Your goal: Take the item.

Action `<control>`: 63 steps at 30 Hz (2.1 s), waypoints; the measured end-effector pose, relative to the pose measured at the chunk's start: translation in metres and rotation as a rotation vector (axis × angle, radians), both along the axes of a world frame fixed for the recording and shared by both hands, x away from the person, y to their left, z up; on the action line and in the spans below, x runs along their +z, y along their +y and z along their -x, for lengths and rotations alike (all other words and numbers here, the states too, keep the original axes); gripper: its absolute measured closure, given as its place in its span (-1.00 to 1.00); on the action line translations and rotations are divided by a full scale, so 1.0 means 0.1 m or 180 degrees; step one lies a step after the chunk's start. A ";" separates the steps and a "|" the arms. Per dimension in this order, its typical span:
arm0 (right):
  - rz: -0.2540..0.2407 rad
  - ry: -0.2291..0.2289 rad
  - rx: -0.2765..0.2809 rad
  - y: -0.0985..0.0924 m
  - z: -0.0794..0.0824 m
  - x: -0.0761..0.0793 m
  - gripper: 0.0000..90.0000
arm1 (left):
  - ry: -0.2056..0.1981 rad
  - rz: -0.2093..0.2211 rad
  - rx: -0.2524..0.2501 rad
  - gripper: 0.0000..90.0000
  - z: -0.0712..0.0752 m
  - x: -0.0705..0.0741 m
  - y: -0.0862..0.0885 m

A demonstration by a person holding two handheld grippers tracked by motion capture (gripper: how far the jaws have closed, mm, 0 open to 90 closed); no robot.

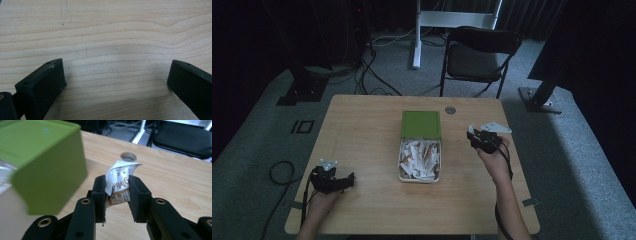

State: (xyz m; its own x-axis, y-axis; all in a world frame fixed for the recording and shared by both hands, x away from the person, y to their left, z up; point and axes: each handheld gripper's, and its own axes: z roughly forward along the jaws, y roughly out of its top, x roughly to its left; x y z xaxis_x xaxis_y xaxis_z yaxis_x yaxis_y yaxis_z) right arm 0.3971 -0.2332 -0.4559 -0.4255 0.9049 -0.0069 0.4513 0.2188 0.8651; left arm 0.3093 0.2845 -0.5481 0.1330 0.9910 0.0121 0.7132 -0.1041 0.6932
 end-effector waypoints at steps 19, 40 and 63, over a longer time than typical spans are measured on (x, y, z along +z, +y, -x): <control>0.0007 0.0264 -0.0617 -0.25 -0.37 -0.52 0.54 | 0.0000 0.0000 -0.0001 -0.95 0.00 0.00 0.00; 0.0222 0.0460 -0.0785 -0.23 -0.72 -0.74 0.51 | 0.0000 0.0000 0.0000 -0.95 0.00 0.00 0.00; -0.0086 0.0423 -0.0814 -0.30 -0.51 -0.64 -0.67 | 0.0000 0.0000 0.0000 -0.95 0.00 0.00 0.00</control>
